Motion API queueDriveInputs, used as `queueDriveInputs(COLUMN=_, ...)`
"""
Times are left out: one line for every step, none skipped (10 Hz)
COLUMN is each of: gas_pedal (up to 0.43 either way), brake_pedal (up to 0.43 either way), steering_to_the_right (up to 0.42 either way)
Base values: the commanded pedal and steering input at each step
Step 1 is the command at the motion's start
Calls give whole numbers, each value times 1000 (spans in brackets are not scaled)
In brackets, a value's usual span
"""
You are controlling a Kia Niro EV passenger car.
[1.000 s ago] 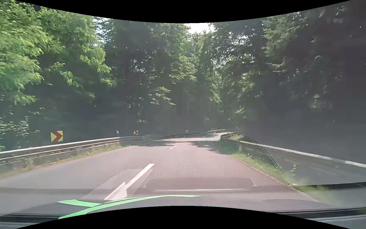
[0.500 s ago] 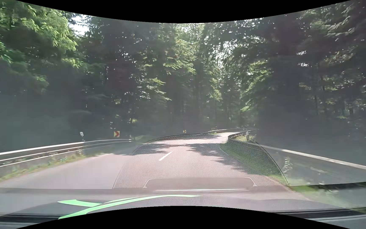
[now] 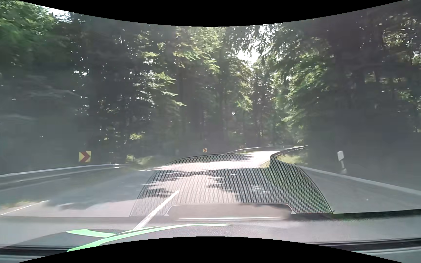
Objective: Follow the waypoints while adhering to traffic rules and regulations
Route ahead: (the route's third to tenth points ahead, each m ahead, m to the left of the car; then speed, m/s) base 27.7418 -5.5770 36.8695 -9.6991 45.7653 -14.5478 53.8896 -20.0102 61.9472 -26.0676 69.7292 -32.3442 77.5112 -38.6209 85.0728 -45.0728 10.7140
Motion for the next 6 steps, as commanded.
queueDriveInputs(gas_pedal=87, brake_pedal=0, steering_to_the_right=44)
queueDriveInputs(gas_pedal=87, brake_pedal=0, steering_to_the_right=47)
queueDriveInputs(gas_pedal=87, brake_pedal=0, steering_to_the_right=51)
queueDriveInputs(gas_pedal=87, brake_pedal=0, steering_to_the_right=54)
queueDriveInputs(gas_pedal=87, brake_pedal=0, steering_to_the_right=57)
queueDriveInputs(gas_pedal=87, brake_pedal=0, steering_to_the_right=60)
